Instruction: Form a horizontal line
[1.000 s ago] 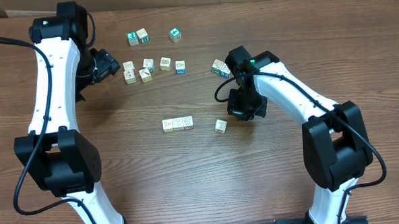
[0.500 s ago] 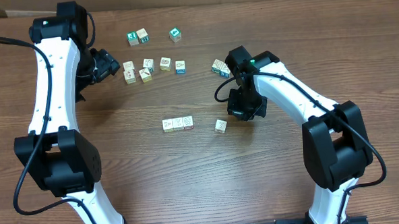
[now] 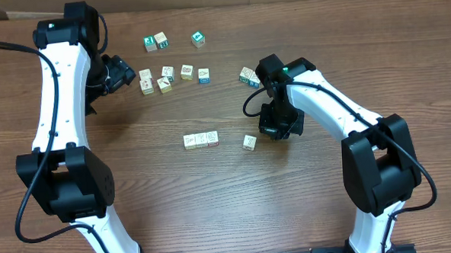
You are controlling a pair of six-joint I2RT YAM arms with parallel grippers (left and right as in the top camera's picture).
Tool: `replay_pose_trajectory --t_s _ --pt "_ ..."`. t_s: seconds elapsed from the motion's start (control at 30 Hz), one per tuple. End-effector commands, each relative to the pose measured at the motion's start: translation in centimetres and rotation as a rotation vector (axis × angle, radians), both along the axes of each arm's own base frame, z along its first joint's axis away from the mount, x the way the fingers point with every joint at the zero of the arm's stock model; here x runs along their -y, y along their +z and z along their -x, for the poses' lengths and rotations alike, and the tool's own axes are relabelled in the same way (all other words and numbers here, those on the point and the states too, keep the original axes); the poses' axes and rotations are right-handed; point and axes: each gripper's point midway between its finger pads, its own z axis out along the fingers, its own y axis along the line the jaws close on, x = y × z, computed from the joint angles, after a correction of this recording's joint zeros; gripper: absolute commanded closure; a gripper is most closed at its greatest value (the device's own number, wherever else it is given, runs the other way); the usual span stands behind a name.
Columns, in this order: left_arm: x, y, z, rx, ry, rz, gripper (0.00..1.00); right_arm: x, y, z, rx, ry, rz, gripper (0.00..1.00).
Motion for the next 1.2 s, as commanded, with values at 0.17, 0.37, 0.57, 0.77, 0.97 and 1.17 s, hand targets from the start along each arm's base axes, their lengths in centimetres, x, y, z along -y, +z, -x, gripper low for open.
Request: replay_pose_trajectory --t_s 0.17,0.37,0.57,0.77,0.97,1.17 --pt "0.3 -0.5 0.1 -0.017 -0.012 -0.002 0.0 -0.1 0.7 0.3 0.007 -0.002 -0.005 0.96" --pt "0.3 -0.5 0.1 -0.017 -0.012 -0.002 0.0 -0.1 0.7 0.4 0.004 -0.002 -0.003 0.96" --pt "0.3 -0.5 0.1 -0.017 -0.012 -0.002 0.0 -0.1 0.7 0.4 0.004 -0.002 -0.003 0.96" --pt "0.3 -0.5 0.1 -0.017 -0.012 -0.002 0.0 0.1 0.8 0.8 -0.014 -0.001 0.005 0.96" --pt "0.3 -0.5 0.1 -0.017 -0.012 -0.002 0.0 0.4 0.8 1.4 -0.035 -0.002 0.014 0.96" --pt "0.3 -0.5 0.1 -0.017 -0.012 -0.002 0.0 0.6 0.6 1.9 -0.056 -0.002 0.024 0.96"
